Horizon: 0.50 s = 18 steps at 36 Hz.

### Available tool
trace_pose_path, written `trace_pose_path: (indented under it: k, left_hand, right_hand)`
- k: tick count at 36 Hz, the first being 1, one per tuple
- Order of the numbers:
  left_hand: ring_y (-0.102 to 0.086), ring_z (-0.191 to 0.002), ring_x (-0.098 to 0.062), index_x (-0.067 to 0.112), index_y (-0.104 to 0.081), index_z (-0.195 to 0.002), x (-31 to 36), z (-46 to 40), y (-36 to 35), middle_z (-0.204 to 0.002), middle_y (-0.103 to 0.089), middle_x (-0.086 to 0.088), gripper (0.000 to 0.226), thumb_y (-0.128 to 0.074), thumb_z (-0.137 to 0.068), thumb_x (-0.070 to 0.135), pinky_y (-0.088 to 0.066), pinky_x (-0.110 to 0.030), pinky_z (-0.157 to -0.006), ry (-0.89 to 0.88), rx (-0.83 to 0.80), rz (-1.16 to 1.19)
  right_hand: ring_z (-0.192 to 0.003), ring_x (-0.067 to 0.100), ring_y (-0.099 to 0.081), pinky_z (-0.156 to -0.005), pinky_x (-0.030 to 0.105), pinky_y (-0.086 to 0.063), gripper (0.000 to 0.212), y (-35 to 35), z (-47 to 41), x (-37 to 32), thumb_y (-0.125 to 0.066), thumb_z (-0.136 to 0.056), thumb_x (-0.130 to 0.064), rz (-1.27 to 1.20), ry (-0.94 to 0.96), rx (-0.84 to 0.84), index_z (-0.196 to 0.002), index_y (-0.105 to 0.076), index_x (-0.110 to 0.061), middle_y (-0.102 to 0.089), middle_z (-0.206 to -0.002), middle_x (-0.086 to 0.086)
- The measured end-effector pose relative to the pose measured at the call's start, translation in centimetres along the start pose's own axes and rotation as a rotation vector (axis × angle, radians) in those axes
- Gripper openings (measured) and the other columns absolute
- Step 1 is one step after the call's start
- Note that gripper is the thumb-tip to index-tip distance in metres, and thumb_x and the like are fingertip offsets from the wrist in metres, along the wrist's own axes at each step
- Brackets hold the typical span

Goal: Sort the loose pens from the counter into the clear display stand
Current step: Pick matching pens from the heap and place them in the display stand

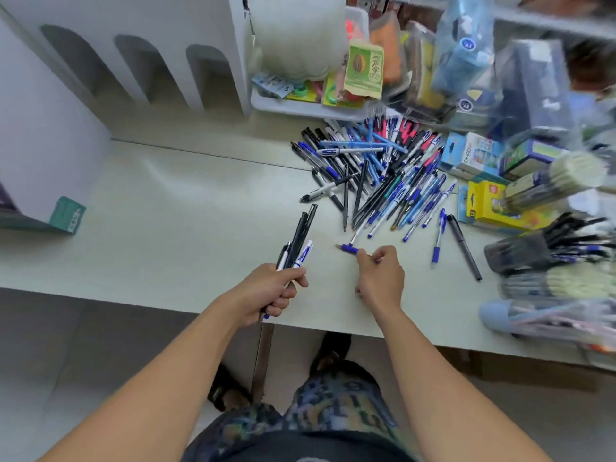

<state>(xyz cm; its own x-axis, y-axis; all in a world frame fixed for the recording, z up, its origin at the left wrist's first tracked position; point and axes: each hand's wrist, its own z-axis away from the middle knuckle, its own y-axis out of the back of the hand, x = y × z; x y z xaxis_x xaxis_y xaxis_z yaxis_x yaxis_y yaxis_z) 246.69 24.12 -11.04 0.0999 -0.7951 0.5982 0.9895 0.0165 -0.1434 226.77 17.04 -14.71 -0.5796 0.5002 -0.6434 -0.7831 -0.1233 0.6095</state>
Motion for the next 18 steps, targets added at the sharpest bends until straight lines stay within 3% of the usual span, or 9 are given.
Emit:
trace_pose_path:
  k: [3,7,10,12,14,18]
  left_hand:
    - [-0.023,-0.047,-0.010,0.009,-0.064,-0.096,-0.1,0.7,1.6,-0.061,-0.035,0.002,0.025,-0.055,-0.102,0.032,-0.020,-0.020,-0.038,-0.035,-0.061,-0.053]
    - [-0.022,-0.045,-0.009,0.010,-0.061,-0.092,0.2,2.7,4.3,-0.060,-0.035,0.003,0.025,-0.052,-0.104,0.031,-0.018,-0.019,-0.037,-0.062,-0.122,-0.022]
    - [-0.021,-0.044,-0.009,0.010,-0.059,-0.090,0.3,4.4,6.6,-0.059,-0.034,0.002,0.026,-0.052,-0.104,0.030,-0.016,-0.019,-0.037,-0.078,-0.163,0.033]
    - [-0.021,-0.043,-0.008,0.010,-0.059,-0.089,0.2,5.5,8.1,-0.058,-0.034,0.002,0.026,-0.053,-0.104,0.031,-0.014,-0.019,-0.038,-0.087,-0.181,0.072]
    - [-0.021,-0.043,-0.008,0.010,-0.059,-0.088,0.2,6.6,9.7,-0.059,-0.033,0.002,0.026,-0.053,-0.103,0.031,-0.013,-0.019,-0.038,-0.092,-0.193,0.112]
    - [-0.018,-0.043,-0.007,0.011,-0.059,-0.085,0.4,8.5,13.2,-0.060,-0.030,0.001,0.026,-0.054,-0.102,0.031,-0.010,-0.019,-0.038,-0.100,-0.234,0.199]
  right_hand:
    - [-0.054,0.032,-0.068,-0.053,0.040,-0.056,0.031,-0.6,-0.3,-0.8,-0.056,-0.098,-0.047,-0.034,-0.071,0.093,-0.096,-0.046,-0.017,-0.064,-0.081,0.008]
    - [-0.041,0.027,-0.065,-0.052,0.047,-0.062,0.024,-0.8,-0.9,-1.8,-0.063,-0.093,-0.022,-0.137,-0.268,0.183,-0.096,-0.063,0.002,-0.068,-0.059,0.013]
    - [-0.041,0.028,-0.066,-0.045,0.045,-0.060,0.023,-1.3,-0.5,-2.4,-0.064,-0.089,-0.010,-0.147,-0.310,0.210,-0.107,-0.059,0.003,-0.071,-0.080,0.019]
    - [-0.042,0.028,-0.067,-0.040,0.039,-0.056,0.023,-1.8,0.5,-2.9,-0.064,-0.089,-0.009,-0.113,-0.296,0.205,-0.107,-0.055,0.000,-0.070,-0.097,0.022]
    - [-0.041,0.024,-0.064,-0.038,0.031,-0.052,0.019,-2.6,2.5,-4.5,-0.061,-0.090,-0.005,-0.148,-0.220,0.179,-0.102,-0.047,-0.006,-0.067,-0.101,0.022]
    - [-0.052,0.022,-0.053,-0.044,0.028,-0.045,0.032,-5.5,9.1,-11.6,-0.042,-0.096,0.005,-0.377,-0.010,-0.037,-0.121,-0.040,-0.014,-0.058,-0.079,0.015]
